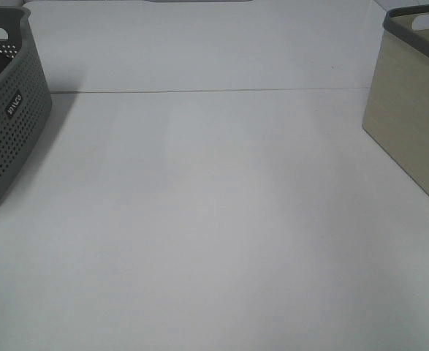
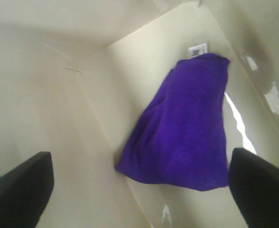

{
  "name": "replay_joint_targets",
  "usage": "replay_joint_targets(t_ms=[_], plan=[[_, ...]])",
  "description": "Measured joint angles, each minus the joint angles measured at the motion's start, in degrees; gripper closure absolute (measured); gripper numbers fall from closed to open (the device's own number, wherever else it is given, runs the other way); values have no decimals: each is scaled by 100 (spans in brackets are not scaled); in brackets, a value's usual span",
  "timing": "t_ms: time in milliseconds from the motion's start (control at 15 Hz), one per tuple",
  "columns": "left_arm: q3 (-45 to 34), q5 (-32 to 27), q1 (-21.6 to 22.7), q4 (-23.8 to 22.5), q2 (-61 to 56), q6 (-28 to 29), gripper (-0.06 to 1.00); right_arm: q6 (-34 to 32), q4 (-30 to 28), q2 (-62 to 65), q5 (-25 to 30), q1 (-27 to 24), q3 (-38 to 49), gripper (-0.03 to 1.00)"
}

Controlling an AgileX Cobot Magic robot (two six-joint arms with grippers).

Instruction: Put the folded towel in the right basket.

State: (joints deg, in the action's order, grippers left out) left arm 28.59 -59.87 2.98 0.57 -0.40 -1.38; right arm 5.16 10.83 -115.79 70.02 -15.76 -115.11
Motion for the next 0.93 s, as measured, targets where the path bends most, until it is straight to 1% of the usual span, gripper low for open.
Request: replay_joint_targets(t_ms=[67, 133, 267, 400, 533, 667, 800, 933], plan=[[0, 0, 0, 0, 0, 0, -5, 160, 201, 0, 0, 40, -74, 1], [0, 0, 0, 0, 0, 0, -5, 155, 264, 0, 0, 189, -264, 1], [0, 0, 0, 0, 0, 0, -5, -160, -57, 0, 0, 745, -808, 1], [0, 0, 0, 0, 0, 0, -5, -481, -384, 0, -11, 1467, -1209, 1], [0, 0, 0, 0, 0, 0, -5, -653, -441, 0, -6, 2011, -1352, 1], [0, 0, 0, 0, 0, 0, -5, -728, -441, 0, -6, 2206, -1352, 1], [0, 0, 0, 0, 0, 0, -5, -733, -854, 57, -6, 2229, -1318, 1], [0, 0, 0, 0, 0, 0, -5, -888, -1146, 470, -6, 2229, -1112, 2]])
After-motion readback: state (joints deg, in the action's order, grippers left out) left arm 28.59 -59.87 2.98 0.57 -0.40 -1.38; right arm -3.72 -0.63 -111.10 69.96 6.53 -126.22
